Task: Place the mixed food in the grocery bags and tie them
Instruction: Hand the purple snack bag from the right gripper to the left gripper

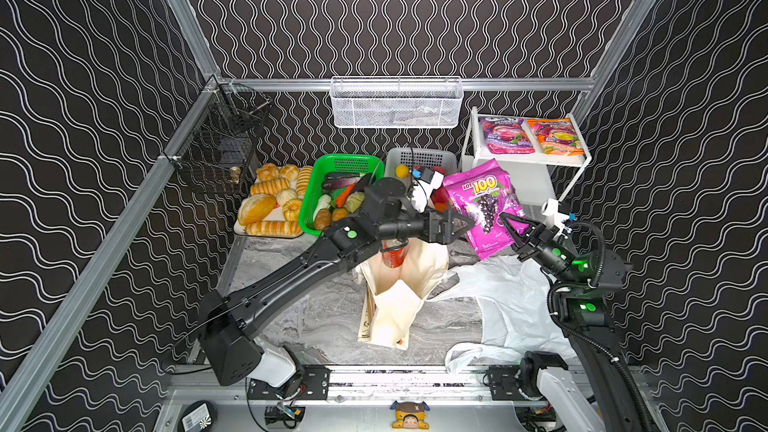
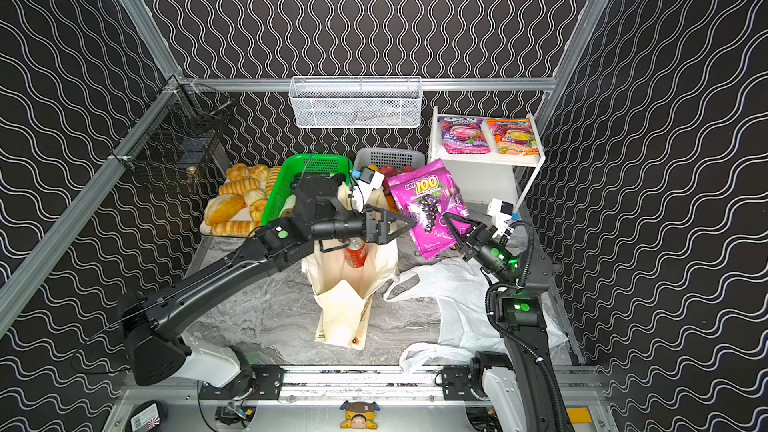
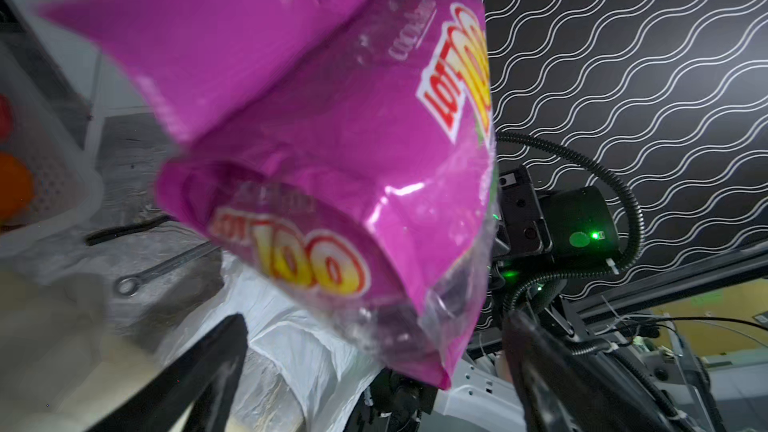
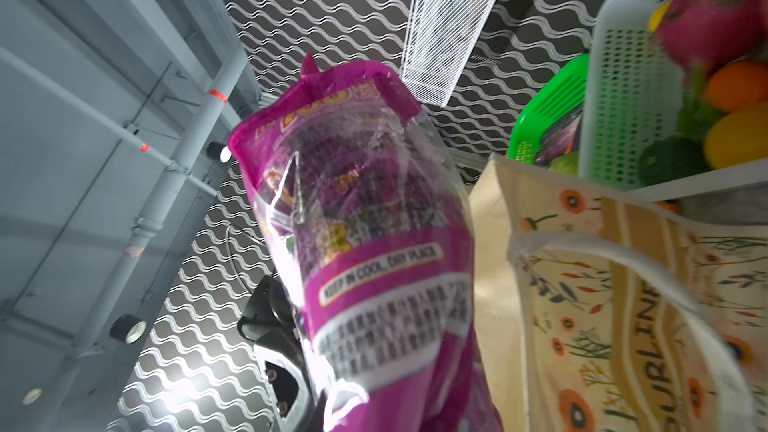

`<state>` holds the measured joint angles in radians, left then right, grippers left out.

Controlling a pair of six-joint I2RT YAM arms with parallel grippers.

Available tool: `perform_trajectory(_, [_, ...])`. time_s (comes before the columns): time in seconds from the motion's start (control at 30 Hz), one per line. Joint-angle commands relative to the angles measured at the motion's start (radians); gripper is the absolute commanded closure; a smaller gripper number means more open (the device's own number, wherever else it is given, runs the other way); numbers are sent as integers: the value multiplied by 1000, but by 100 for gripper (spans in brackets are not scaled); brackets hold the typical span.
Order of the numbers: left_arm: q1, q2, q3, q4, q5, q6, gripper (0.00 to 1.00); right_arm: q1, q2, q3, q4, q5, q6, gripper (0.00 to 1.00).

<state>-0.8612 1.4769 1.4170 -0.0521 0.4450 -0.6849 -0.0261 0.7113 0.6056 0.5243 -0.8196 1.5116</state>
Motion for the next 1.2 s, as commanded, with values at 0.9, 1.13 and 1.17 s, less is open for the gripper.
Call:
perform_trajectory(0.9, [-70,-50,-162,463,-148,-94,50,178,-35,-62,90,232,9,87])
perform_trajectory(1.13, [-69,-104,-96,248,-181,5,77,178,-33,5,-101,150,-163,48])
perform_trajectory(1.17, [-68,-114,-83,210,-184,25,77,178,-30,21,-145,139,-192,46])
